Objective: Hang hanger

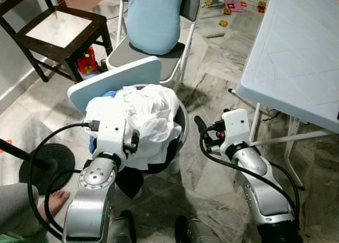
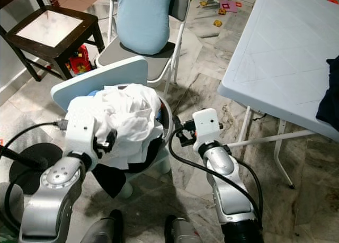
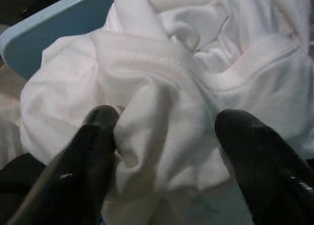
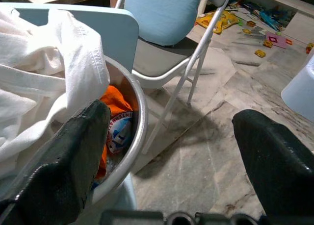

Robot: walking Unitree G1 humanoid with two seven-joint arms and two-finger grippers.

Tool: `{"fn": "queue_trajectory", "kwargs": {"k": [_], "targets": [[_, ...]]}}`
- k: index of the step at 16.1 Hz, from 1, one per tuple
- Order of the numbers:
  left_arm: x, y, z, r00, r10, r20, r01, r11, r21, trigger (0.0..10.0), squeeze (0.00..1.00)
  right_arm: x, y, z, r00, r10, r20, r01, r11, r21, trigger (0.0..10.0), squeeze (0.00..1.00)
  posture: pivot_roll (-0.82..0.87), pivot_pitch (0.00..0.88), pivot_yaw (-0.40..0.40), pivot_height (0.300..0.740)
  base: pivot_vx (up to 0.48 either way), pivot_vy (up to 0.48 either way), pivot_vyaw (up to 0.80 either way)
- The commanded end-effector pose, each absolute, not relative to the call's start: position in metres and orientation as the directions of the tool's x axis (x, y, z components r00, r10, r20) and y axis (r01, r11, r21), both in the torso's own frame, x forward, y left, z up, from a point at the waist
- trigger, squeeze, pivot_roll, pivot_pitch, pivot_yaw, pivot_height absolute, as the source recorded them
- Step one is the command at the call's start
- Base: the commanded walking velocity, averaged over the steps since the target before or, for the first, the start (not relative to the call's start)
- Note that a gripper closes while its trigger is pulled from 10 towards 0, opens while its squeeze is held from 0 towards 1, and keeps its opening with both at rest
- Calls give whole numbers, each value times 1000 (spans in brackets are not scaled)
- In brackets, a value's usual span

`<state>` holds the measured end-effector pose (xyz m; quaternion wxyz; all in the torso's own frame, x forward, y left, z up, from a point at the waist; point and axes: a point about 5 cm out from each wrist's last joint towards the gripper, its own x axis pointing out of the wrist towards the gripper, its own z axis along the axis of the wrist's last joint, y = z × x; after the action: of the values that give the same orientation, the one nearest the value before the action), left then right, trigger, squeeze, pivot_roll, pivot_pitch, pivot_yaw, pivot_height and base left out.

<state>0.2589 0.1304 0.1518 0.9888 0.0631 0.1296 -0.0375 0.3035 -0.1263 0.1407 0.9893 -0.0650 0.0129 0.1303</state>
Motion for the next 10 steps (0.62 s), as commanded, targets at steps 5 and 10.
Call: {"fn": "queue_trajectory", "kwargs": {"k": [5,10], "targets": [[256,140,153,974,14,-226,13,993,118,0,0,300,-128,135,964,258,-67,-265,956,-128,10000,0,31,256,-93,740,0,0,0],[252,160,141,957,150,-247,-129,987,97,0,0,301,-129,135,964,256,-67,-263,956,-130,10000,0,29,255,-95,740,0,0,0]]}}
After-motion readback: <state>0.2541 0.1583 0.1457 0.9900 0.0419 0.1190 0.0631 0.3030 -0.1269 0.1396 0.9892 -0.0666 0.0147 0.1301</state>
